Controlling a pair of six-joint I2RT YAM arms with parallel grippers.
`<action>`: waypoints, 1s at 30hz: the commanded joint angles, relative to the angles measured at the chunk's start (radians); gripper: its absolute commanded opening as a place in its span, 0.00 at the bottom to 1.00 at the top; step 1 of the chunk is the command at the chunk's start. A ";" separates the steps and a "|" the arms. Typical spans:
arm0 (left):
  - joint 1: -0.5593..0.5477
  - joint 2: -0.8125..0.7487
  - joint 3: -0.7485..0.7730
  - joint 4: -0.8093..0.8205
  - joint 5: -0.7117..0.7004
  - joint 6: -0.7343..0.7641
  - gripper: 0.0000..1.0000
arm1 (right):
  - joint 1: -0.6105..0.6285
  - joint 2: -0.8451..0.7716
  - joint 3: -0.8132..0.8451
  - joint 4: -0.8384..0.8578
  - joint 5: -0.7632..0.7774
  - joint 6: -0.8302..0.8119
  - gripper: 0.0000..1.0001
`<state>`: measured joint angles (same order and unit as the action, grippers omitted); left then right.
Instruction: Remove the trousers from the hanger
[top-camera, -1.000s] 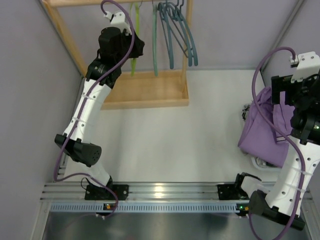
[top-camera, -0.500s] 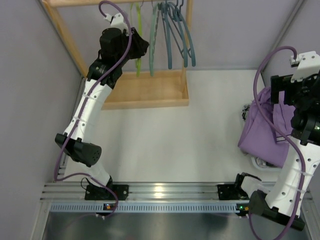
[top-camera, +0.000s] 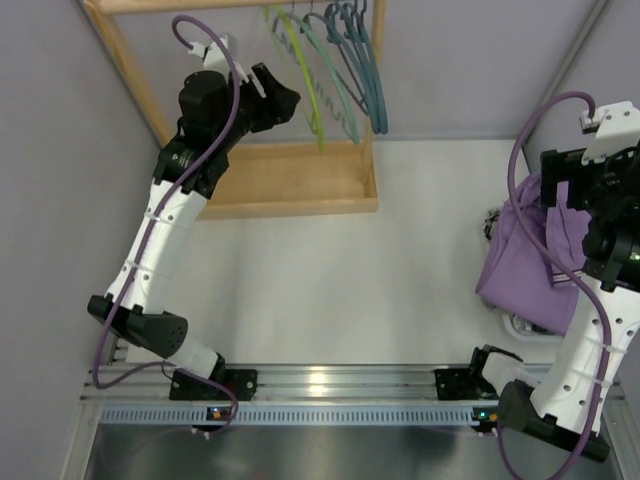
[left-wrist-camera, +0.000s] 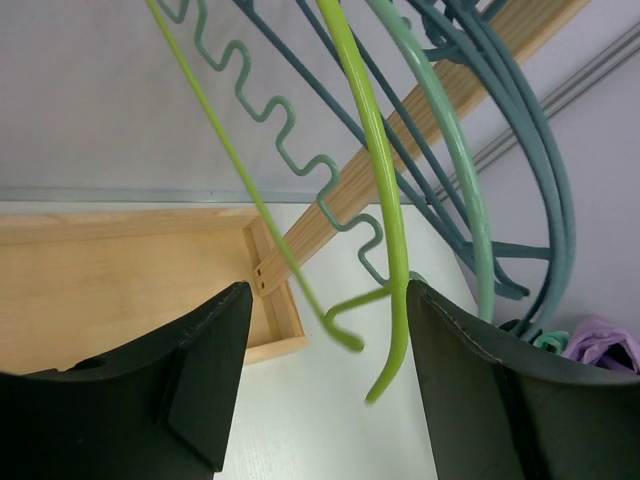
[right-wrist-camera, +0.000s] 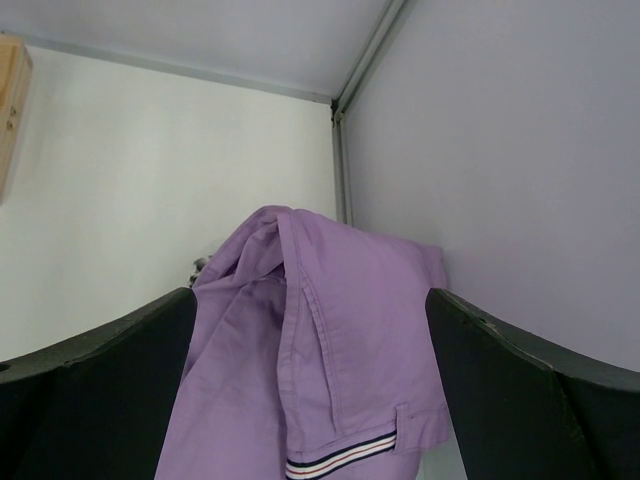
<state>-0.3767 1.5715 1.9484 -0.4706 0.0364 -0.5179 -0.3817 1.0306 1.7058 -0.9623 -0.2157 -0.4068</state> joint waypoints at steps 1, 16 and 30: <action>-0.002 -0.094 -0.034 0.056 -0.009 0.018 0.70 | -0.011 -0.004 0.043 0.004 -0.031 0.014 0.99; 0.202 -0.427 -0.383 0.006 0.120 0.123 0.99 | -0.009 -0.014 0.018 0.004 -0.229 0.108 0.99; 0.272 -0.505 -0.667 -0.418 0.069 0.509 0.99 | 0.228 -0.092 -0.397 0.105 -0.234 0.227 0.99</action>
<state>-0.1097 1.1255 1.3102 -0.7975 0.0929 -0.0769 -0.2581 0.9871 1.3865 -0.9337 -0.4934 -0.2035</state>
